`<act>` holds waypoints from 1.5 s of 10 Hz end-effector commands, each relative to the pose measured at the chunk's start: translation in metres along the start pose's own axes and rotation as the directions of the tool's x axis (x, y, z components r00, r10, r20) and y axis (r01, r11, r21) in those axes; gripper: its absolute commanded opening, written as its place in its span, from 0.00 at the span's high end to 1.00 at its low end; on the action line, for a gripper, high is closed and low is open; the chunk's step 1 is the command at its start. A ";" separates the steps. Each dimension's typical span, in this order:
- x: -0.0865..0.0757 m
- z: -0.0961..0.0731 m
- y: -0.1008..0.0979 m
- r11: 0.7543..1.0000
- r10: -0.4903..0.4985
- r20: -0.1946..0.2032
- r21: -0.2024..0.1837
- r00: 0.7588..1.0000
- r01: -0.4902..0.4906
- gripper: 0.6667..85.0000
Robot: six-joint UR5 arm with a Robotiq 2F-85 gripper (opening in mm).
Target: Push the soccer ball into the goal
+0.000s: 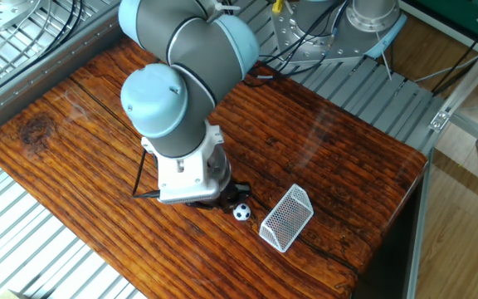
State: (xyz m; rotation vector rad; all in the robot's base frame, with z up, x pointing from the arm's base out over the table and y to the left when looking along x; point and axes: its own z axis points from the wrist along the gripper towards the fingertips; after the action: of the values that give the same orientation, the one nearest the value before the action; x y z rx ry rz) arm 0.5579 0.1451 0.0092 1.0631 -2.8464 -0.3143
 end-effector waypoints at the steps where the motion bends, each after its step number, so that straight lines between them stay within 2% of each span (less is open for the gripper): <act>1: -0.008 -0.002 -0.007 1.000 0.017 0.034 0.017 0.999 -0.017 1.00; 2: -0.008 -0.002 -0.005 1.000 0.013 0.033 0.013 0.999 -0.014 1.00; 4: -0.009 0.000 0.014 0.998 0.041 0.030 -0.058 0.999 -0.039 1.00; 5: -0.008 0.002 0.018 0.996 0.060 0.021 -0.067 0.998 -0.059 1.00; 6: -0.010 0.004 0.028 0.989 0.109 0.019 -0.101 0.994 -0.106 1.00; 7: -0.021 -0.001 0.063 0.948 0.230 0.014 -0.229 0.973 -0.221 1.00; 8: -0.034 -0.016 0.103 0.863 0.352 -0.029 -0.376 0.935 -0.337 1.00; 9: -0.040 -0.028 0.121 0.811 0.408 -0.064 -0.432 0.911 -0.394 1.00; 10: -0.033 -0.026 0.114 0.837 0.392 -0.072 -0.385 0.917 -0.388 1.00; 11: -0.024 -0.021 0.098 0.877 0.362 -0.072 -0.312 0.929 -0.366 1.00; 13: -0.017 -0.018 0.083 0.914 0.317 -0.062 -0.248 0.947 -0.322 1.00; 14: -0.015 -0.017 0.079 0.919 0.313 -0.064 -0.230 0.948 -0.319 1.00; 15: -0.014 -0.019 0.080 0.921 0.311 -0.064 -0.228 0.948 -0.317 1.00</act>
State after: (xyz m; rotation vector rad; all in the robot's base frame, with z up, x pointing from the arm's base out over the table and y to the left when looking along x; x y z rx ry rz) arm 0.5193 0.2148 0.0420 0.5453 -2.7957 -0.6191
